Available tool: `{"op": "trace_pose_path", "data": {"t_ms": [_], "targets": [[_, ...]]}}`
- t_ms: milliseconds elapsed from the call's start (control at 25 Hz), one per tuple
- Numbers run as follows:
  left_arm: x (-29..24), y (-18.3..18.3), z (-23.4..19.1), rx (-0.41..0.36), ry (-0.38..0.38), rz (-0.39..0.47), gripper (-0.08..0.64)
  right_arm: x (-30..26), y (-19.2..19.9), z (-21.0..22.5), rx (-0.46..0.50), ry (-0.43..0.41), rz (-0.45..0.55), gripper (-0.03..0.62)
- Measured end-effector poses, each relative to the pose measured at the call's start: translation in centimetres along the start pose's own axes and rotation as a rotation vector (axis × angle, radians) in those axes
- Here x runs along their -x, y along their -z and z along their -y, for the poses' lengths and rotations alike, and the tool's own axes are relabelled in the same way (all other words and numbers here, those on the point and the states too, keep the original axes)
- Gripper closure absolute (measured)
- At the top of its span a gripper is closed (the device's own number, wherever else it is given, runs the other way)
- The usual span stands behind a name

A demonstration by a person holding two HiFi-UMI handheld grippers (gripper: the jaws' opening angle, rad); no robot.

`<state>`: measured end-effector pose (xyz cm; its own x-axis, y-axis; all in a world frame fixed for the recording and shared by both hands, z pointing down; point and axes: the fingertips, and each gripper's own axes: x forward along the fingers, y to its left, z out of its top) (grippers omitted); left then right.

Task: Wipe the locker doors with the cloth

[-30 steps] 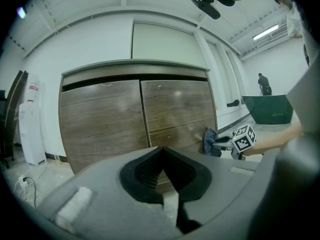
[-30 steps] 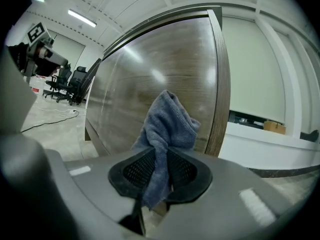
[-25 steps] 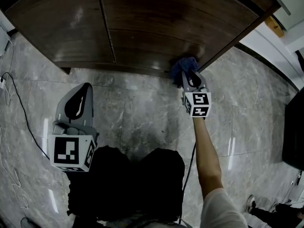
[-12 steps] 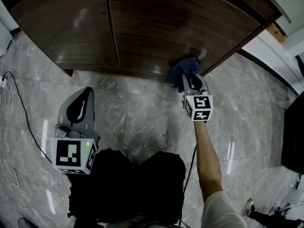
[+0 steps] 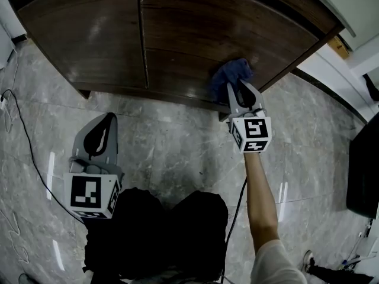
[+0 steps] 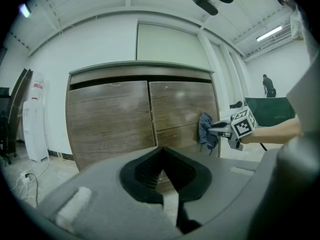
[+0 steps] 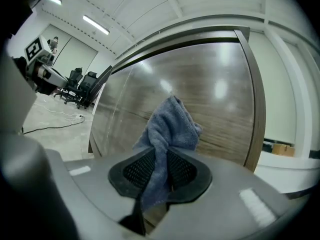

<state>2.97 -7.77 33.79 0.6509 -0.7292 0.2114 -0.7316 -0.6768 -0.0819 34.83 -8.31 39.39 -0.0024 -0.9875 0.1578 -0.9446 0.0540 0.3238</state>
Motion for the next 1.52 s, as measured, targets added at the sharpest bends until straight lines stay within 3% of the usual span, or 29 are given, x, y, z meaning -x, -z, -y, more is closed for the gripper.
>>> {"op": "trace_pose_path", "data": {"t_ms": [1000, 1520], "targets": [[1.2, -1.0, -1.2, 0.011, -0.008, 0.031, 0.560, 0.2, -13.3, 1.3, 0.120, 0.022, 0.188, 0.515], [1.6, -1.1, -1.7, 0.014, -0.014, 0.040, 0.560, 0.4, -18.9, 2.0, 0.120, 0.030, 0.282, 0.515]]}}
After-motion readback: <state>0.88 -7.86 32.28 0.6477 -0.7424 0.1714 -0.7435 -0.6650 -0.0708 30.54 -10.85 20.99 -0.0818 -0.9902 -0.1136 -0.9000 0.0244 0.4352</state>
